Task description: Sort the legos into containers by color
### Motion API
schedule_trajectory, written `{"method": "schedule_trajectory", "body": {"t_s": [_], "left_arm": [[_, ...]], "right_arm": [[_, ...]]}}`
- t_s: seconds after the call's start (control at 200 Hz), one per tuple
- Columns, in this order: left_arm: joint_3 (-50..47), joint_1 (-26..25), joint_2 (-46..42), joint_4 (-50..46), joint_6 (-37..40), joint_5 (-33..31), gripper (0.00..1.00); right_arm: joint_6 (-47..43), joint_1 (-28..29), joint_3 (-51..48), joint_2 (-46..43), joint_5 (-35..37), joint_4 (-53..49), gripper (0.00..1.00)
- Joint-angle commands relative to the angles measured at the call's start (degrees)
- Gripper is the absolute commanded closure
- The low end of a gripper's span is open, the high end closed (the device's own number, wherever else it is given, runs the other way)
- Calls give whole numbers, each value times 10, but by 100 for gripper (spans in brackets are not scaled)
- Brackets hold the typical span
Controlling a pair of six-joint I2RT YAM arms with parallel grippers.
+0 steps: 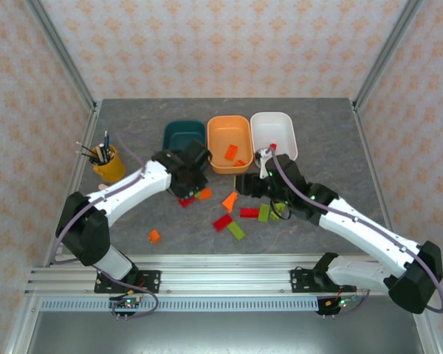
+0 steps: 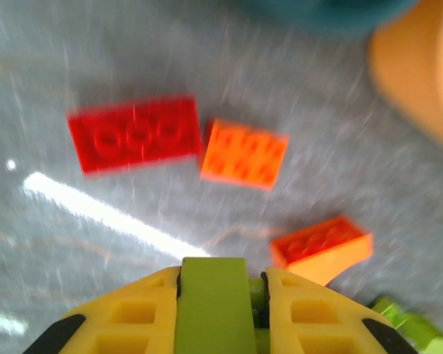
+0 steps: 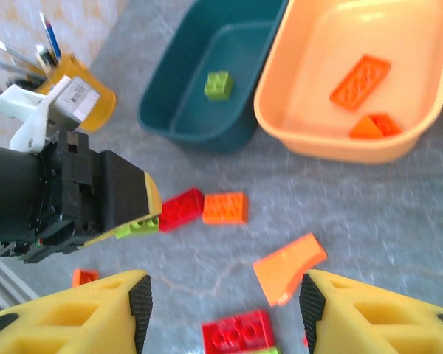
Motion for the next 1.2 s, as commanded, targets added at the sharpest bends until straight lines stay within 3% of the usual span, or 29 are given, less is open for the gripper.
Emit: {"method": "schedule_trajectory", "body": {"t_s": [0.0,0.22,0.505,0.721,0.941,1.196], "left_arm": [[55,63,20,-83,128,-35,85],[202,133,156,-124,257,-59,85],[292,151,291,-146,306,-112,84],[285,156,331,-121,317,-104,78],[289,156,336,-117,313,-103,60],[328,155,296,-129,310,-100,47]], "right_arm": [[35,-9,40,40,-18,30,43],[81,-21,114,144,-54,50,43],[104,-22,182,228,-54,9,43],[113,-22,174,234,-42,-10,43],[109,-24,160,221,-24,-25,43],[101,-29,161,193,20,-65,43]]}}
